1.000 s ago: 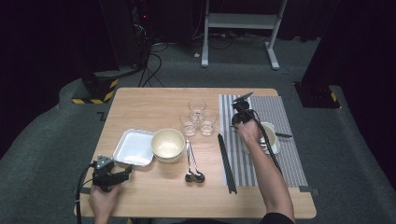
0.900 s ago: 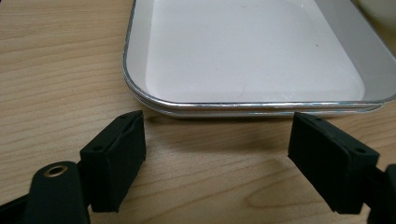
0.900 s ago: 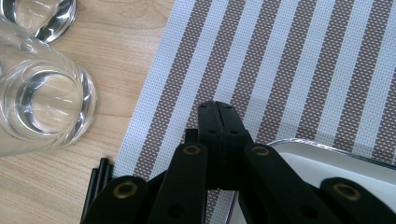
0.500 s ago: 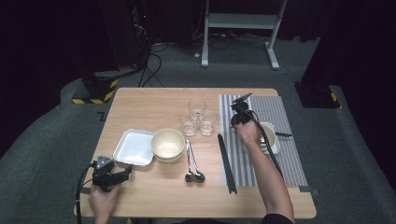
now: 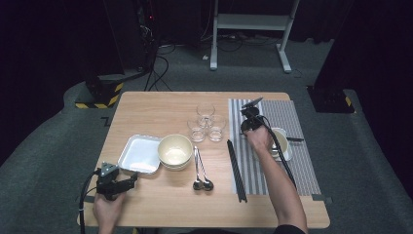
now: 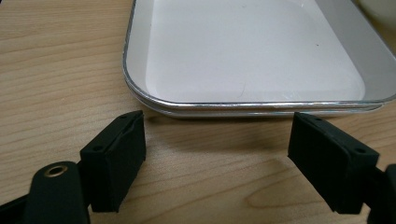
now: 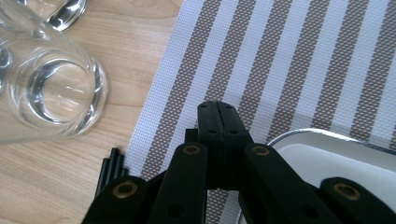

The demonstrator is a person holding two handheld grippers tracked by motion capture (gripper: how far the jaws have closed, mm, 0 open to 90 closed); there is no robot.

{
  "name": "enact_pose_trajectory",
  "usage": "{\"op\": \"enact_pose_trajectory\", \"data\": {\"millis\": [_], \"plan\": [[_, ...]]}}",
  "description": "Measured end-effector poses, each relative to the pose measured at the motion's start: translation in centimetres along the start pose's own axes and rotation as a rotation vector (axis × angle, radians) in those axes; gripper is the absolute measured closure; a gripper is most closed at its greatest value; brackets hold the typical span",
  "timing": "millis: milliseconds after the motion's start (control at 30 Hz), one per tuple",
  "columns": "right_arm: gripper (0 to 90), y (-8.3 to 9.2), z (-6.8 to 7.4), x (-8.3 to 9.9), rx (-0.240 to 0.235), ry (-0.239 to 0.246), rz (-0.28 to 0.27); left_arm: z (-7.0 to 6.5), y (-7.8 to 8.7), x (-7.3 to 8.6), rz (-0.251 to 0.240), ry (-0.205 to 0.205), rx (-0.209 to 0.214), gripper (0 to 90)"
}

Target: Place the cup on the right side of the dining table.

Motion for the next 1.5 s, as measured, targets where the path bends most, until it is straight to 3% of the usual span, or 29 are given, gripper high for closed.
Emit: {"op": "enact_pose_trajectory", "data": {"millis": [400, 667, 933, 1333, 1500], "plan": [[89.6, -0.2, 0.4, 0.4, -0.002, 0.012, 0.04, 0.1, 0.0, 0.0, -0.002, 0.001, 0.001, 19.4], [89.9, 0.1, 0.8, 0.8, -0.015, 0.016, 0.029, 0.0, 0.0, 0.0, -0.001, 0.0, 0.001, 19.4], [89.9, 0.6, 1.1, 1.3, -0.023, 0.006, -0.004, 0.1, 0.0, 0.0, -0.002, 0.001, 0.0, 19.6], [85.9, 2.0, 0.4, 1.3, -0.002, -0.001, -0.107, 0.1, 0.0, 0.0, -0.002, 0.001, -0.002, 19.8], [84.6, 2.2, 0.1, 1.7, -0.005, -0.005, -0.118, 0.1, 0.0, 0.0, -0.003, 0.001, -0.002, 19.8]]}}
Point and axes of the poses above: each handheld gripper's, and its own axes: y roughly backward along the jaws, x roughly out of its underside, z roughly to its left, the point moved 7 cm from there along -y, roughly forward along the jaws, and after that the axes turned 7 degrees about y, right-handed, at the moved point
